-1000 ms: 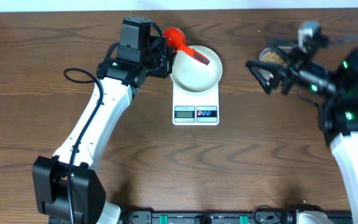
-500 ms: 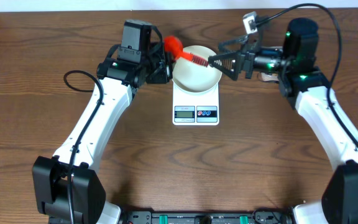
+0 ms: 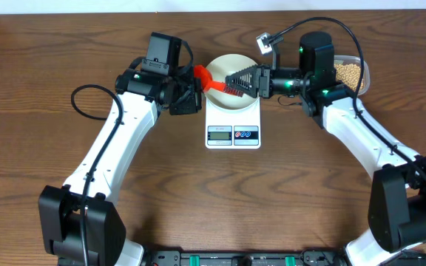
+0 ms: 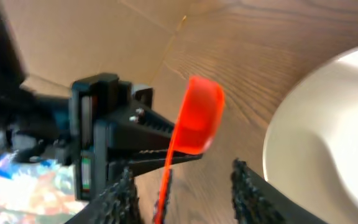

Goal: Scoop item into bowl and weigh 50g on scale
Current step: 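Reach the right gripper to the scoop handle and grasp it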

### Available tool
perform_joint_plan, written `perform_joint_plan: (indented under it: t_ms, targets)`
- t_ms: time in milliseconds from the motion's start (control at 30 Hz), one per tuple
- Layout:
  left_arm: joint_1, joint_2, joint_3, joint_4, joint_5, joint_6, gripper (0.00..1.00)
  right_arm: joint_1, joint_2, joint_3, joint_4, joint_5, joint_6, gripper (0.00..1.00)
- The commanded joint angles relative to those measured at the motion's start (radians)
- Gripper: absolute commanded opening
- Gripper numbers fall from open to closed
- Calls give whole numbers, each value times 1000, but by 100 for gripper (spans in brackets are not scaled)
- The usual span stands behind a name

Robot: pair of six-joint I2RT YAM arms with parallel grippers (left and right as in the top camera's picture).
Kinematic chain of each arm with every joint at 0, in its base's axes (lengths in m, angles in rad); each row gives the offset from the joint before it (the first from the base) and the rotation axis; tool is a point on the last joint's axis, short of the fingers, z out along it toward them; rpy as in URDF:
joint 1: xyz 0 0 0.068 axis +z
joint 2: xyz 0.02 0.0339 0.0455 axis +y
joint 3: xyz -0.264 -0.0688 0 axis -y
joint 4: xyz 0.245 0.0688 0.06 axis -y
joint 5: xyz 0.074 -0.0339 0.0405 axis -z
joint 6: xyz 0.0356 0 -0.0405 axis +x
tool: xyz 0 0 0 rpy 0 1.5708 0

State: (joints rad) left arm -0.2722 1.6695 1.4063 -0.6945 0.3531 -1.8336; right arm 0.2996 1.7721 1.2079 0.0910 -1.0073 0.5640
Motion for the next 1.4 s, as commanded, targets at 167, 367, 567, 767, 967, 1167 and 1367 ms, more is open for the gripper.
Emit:
perform_joint_plan:
  t_ms: [167,367,567,767,967,1167,1367]
  targets:
    - [-6,-24,0,-10,-51,-4,7,84,-5,19,-61,146,75,41]
    - [-6,-24,0,-34,-51,-4,7,103,-5,19,-61,171,132,33]
    - [-6,-24,0,-43,-51,-4,7,105,-5,19,-61,171,143,24]
    - [-6,-24,0,-42,-51,-4,7,108,-5,19,-62,166,154,20]
    - [-6,-24,0,-42,-51,-5,7,121,-5,19,-66,167,187,20]
    - [-6,-24,0,-42,-51,-4,7,121,-5,19,-77,168,206,19]
    - [-6,-24,0,-42,-51,-4,7,121,-5,19,-76,171,206,12]
